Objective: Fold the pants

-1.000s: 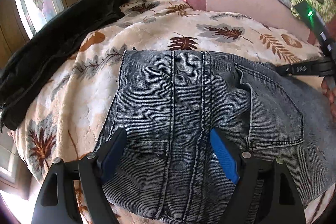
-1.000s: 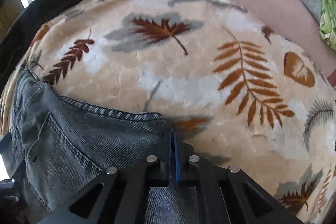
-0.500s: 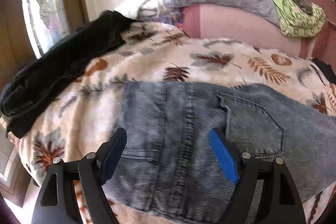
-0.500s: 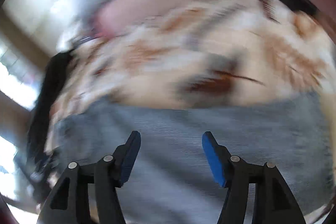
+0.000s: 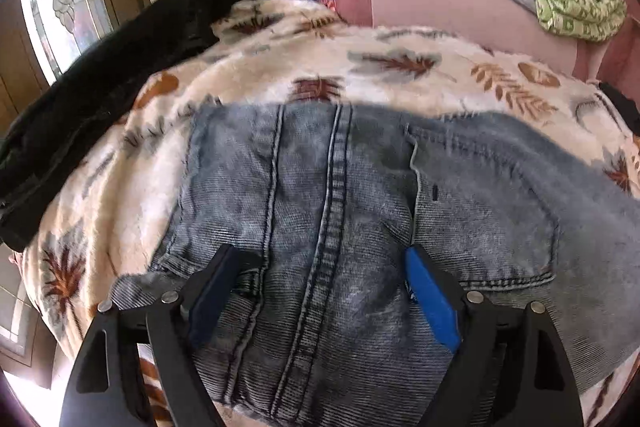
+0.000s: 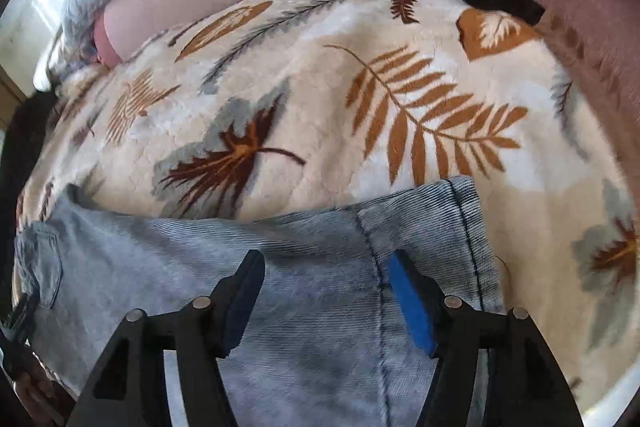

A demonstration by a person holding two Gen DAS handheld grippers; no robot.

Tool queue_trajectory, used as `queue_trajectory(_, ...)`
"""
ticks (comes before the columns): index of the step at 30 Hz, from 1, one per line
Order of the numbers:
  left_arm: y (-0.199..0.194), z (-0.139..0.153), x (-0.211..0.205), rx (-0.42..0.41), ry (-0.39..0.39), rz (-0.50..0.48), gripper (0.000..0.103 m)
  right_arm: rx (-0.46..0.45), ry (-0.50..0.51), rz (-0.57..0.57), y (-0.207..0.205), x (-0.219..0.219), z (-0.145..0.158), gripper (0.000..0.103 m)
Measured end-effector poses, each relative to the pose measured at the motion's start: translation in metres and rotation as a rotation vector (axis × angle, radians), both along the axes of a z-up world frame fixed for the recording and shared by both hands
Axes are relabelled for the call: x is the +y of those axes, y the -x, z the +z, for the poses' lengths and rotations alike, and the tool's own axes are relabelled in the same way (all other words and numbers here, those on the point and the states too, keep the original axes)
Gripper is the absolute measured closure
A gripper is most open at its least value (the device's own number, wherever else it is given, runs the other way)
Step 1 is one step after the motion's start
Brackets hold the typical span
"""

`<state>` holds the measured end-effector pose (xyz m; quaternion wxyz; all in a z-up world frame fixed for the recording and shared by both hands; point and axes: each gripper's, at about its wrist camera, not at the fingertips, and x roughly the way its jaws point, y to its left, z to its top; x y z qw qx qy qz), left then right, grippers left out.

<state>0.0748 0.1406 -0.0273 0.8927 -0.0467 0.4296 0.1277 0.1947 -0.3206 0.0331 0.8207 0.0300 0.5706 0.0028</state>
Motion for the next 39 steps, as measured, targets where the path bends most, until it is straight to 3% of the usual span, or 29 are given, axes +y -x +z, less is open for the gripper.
queue_trajectory(3, 0.01, 0.01, 0.0, -0.071, -0.031, 0.022, 0.017, -0.066, 0.041, 0.022, 0.019, 0.003, 0.017, 0.034)
queue_trajectory(4, 0.01, 0.009, 0.0, -0.073, -0.032, 0.026, 0.017, -0.048, 0.068, 0.023, 0.02, 0.005, 0.008, 0.032)
queue_trajectory(6, 0.001, -0.005, 0.002, 0.0, -0.012, 0.025, 0.017, 0.069, 0.136, 0.027, 0.013, 0.0, -0.03, 0.029)
queue_trajectory(7, -0.004, -0.015, 0.004, 0.045, 0.015, 0.027, 0.016, 0.042, 0.161, 0.058, 0.014, 0.002, -0.034, 0.027)
queue_trajectory(9, -0.001, -0.007, 0.005, 0.013, 0.021, 0.042, 0.016, 0.025, 0.189, 0.054, 0.018, 0.007, -0.023, 0.026)
queue_trajectory(11, 0.008, 0.005, 0.006, -0.057, 0.019, 0.041, 0.016, -0.02, 0.084, 0.012, 0.026, 0.001, 0.001, 0.026)
queue_trajectory(13, 0.018, 0.016, 0.009, -0.11, 0.014, 0.049, 0.016, -0.051, 0.052, -0.028, 0.04, -0.01, 0.026, 0.026)
queue_trajectory(16, 0.016, 0.012, 0.017, -0.086, 0.063, 0.046, 0.016, -0.053, -0.044, -0.094, 0.07, -0.038, 0.046, 0.026)
queue_trajectory(19, 0.004, -0.014, 0.014, 0.039, 0.053, 0.047, 0.015, -0.01, -0.142, -0.136, 0.091, -0.055, 0.031, 0.026)
queue_trajectory(21, 0.009, -0.007, 0.009, 0.022, 0.022, 0.038, 0.015, 0.081, -0.13, -0.144, 0.089, -0.063, -0.003, 0.026)
queue_trajectory(23, 0.017, 0.003, 0.007, -0.024, 0.011, 0.03, 0.016, 0.041, -0.138, -0.144, 0.092, -0.067, -0.003, 0.026)
queue_trajectory(27, 0.04, 0.033, 0.004, -0.208, -0.027, 0.043, 0.015, -0.046, -0.213, -0.157, 0.102, -0.062, 0.034, 0.026)
queue_trajectory(29, 0.032, 0.023, 0.001, -0.145, -0.024, 0.02, 0.015, -0.064, -0.232, -0.127, 0.106, -0.056, 0.034, 0.024)
queue_trajectory(31, 0.015, -0.007, 0.0, 0.025, 0.018, 0.002, 0.014, 0.059, -0.215, -0.144, 0.1, -0.061, -0.005, 0.023)
queue_trajectory(32, 0.012, -0.017, 0.002, 0.053, 0.035, 0.009, 0.013, 0.066, -0.233, -0.153, 0.099, -0.064, -0.016, 0.023)
queue_trajectory(35, 0.022, 0.006, -0.002, -0.037, -0.012, 0.026, 0.013, 0.015, -0.235, -0.167, 0.099, -0.056, 0.01, 0.023)
queue_trajectory(37, 0.031, 0.021, -0.007, -0.109, -0.058, 0.038, 0.013, -0.031, -0.249, -0.095, 0.089, -0.041, 0.031, 0.023)
queue_trajectory(39, 0.036, 0.034, -0.015, -0.171, -0.039, -0.008, 0.013, -0.056, -0.263, -0.046, 0.071, -0.031, 0.044, 0.023)
